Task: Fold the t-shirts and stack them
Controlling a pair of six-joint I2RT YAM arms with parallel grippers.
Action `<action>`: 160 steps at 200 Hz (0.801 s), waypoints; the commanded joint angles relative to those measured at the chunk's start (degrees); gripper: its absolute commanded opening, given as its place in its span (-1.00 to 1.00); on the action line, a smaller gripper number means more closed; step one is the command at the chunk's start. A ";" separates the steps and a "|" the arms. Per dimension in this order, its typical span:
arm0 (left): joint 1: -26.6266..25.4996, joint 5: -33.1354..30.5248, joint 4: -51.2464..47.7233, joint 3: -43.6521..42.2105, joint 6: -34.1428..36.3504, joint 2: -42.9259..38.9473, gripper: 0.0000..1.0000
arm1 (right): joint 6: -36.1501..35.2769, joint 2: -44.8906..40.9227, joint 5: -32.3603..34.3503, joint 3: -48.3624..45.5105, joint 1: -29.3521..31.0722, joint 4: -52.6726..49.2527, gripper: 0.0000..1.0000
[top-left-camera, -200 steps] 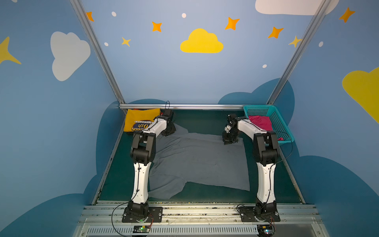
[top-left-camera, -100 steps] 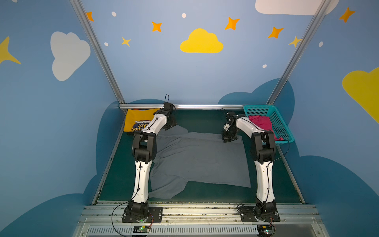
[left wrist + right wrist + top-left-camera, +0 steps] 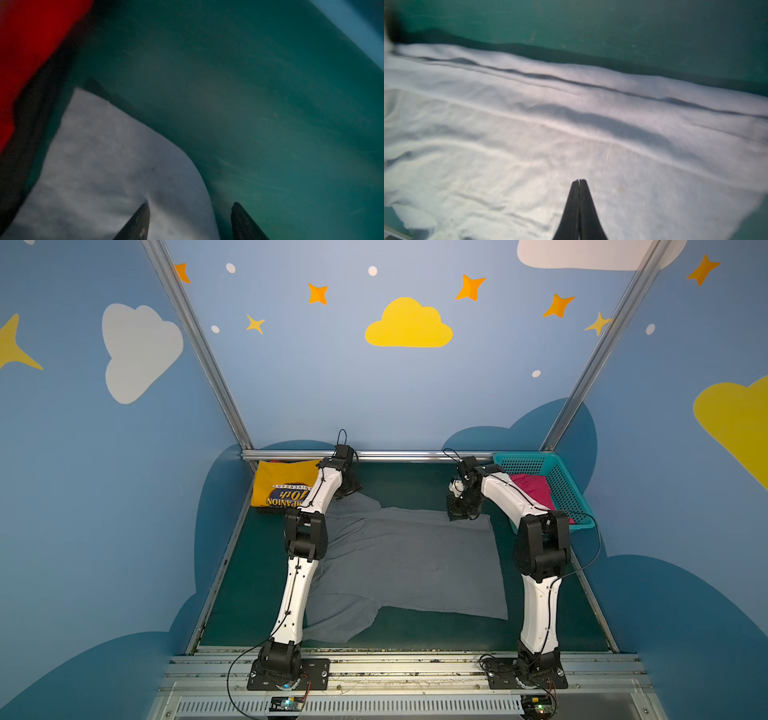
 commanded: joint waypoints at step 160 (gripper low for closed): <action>-0.43 -3.70 0.87 -6.85 -0.32 -7.81 -0.13 | 0.25 -7.22 2.27 -5.93 1.09 -1.15 -0.95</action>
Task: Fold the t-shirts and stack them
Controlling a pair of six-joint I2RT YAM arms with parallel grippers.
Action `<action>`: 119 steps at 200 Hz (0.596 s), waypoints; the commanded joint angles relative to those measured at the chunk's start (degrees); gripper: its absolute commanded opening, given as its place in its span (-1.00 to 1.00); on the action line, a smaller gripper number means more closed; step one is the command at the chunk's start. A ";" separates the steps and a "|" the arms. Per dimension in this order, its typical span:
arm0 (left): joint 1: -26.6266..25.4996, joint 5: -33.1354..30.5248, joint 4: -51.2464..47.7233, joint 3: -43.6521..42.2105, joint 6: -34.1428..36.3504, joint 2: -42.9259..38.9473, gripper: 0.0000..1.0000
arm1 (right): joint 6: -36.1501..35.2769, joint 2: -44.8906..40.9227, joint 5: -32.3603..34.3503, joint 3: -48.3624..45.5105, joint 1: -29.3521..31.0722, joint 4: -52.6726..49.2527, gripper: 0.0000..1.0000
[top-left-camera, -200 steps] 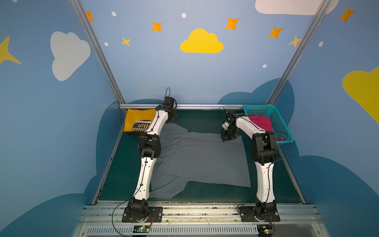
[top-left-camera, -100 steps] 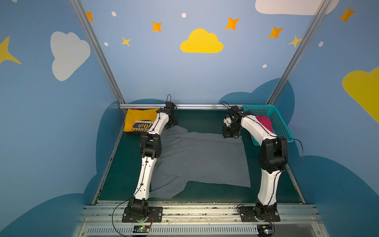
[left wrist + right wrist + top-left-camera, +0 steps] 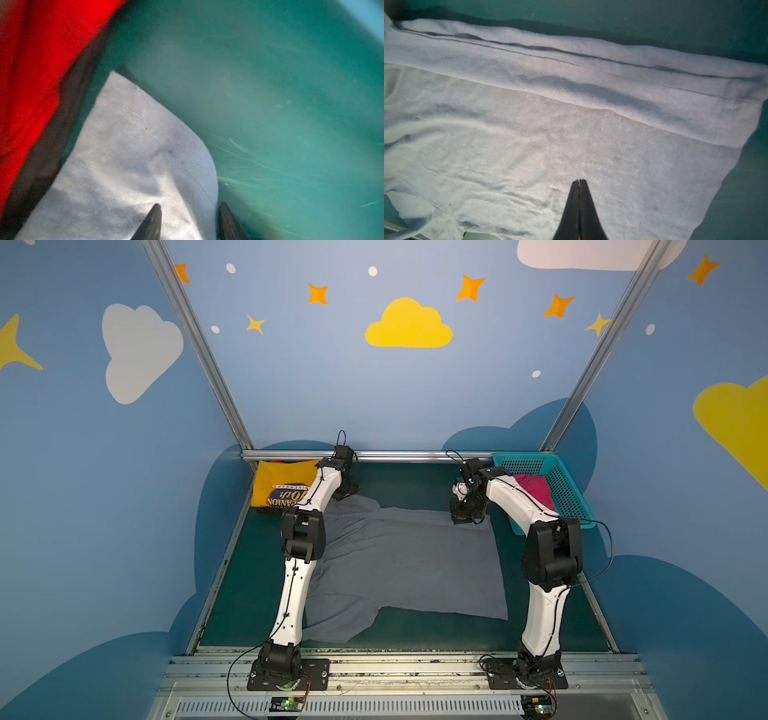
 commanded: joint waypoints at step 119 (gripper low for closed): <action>-0.57 -0.69 -0.59 -2.29 0.81 -5.90 -0.90 | 0.38 -3.21 0.70 -1.75 0.48 -0.57 -0.97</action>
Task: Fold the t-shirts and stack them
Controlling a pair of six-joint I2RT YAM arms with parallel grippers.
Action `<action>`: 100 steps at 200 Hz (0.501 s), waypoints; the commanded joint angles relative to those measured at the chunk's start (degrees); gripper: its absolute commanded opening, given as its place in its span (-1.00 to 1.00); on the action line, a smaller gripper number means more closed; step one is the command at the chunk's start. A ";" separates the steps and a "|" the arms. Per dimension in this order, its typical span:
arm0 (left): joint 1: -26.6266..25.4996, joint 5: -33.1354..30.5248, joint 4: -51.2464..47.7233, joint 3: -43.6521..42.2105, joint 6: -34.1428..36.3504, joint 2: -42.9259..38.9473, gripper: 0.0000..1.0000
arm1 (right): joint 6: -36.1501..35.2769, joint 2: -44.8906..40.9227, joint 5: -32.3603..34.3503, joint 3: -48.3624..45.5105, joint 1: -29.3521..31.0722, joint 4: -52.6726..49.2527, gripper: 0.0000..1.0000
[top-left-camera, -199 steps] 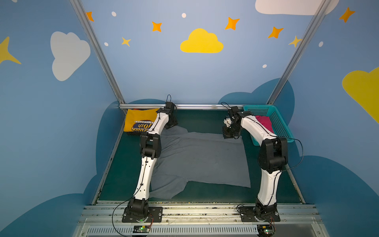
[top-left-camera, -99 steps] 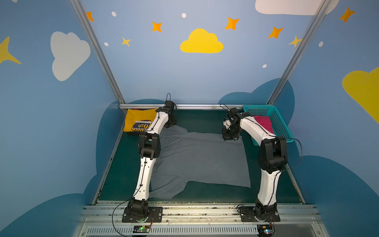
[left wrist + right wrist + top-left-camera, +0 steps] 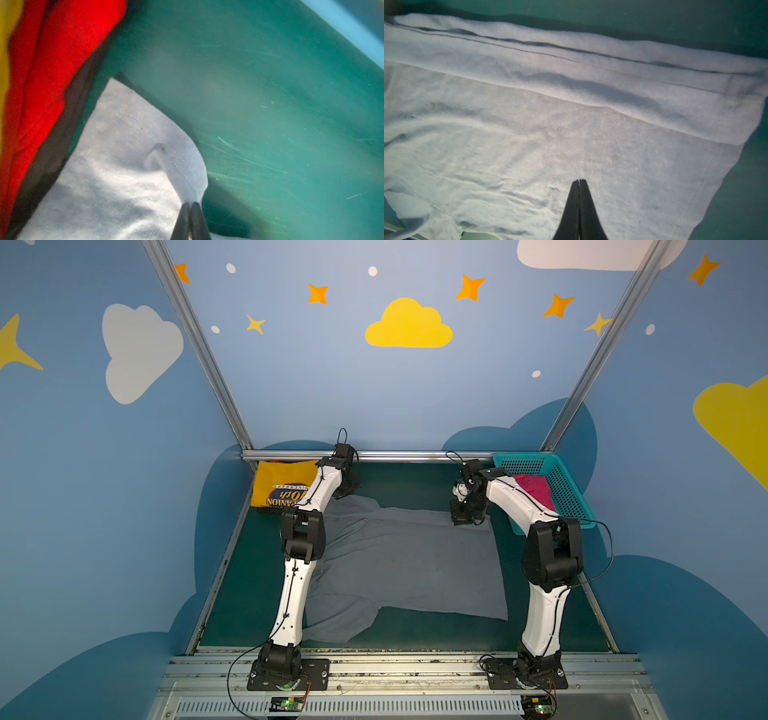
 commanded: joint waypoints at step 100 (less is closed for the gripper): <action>-1.34 -2.65 3.52 -23.90 0.62 -21.91 -0.90 | 0.67 -7.44 0.04 -5.85 0.53 1.44 -0.98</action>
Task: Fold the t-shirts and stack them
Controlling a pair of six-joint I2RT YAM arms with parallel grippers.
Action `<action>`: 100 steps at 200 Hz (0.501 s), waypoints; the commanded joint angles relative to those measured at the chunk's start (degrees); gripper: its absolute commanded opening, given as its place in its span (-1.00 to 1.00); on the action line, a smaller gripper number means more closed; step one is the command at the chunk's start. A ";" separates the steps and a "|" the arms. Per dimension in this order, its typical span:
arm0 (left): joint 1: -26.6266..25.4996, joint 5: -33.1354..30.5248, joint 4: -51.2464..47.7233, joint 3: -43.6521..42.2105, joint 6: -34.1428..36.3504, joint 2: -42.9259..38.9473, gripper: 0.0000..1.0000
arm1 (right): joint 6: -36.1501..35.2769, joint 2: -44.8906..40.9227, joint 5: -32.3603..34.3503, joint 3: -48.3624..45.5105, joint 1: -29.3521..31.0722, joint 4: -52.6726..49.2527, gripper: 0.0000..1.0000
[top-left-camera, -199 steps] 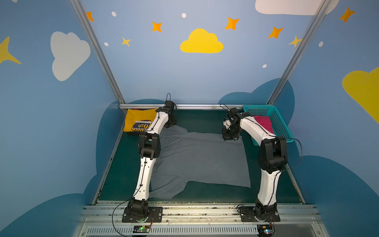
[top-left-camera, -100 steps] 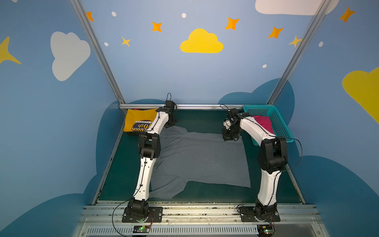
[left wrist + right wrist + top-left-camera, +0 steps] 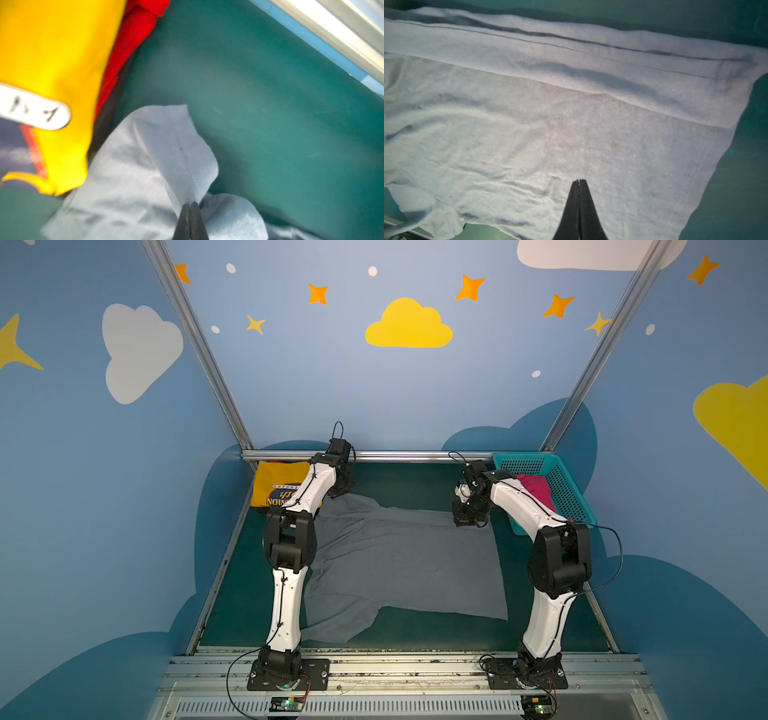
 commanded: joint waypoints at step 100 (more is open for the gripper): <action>-4.73 -6.33 7.09 -36.77 -7.80 -24.63 -0.90 | 1.50 -7.09 -0.81 -8.20 0.93 3.50 -0.98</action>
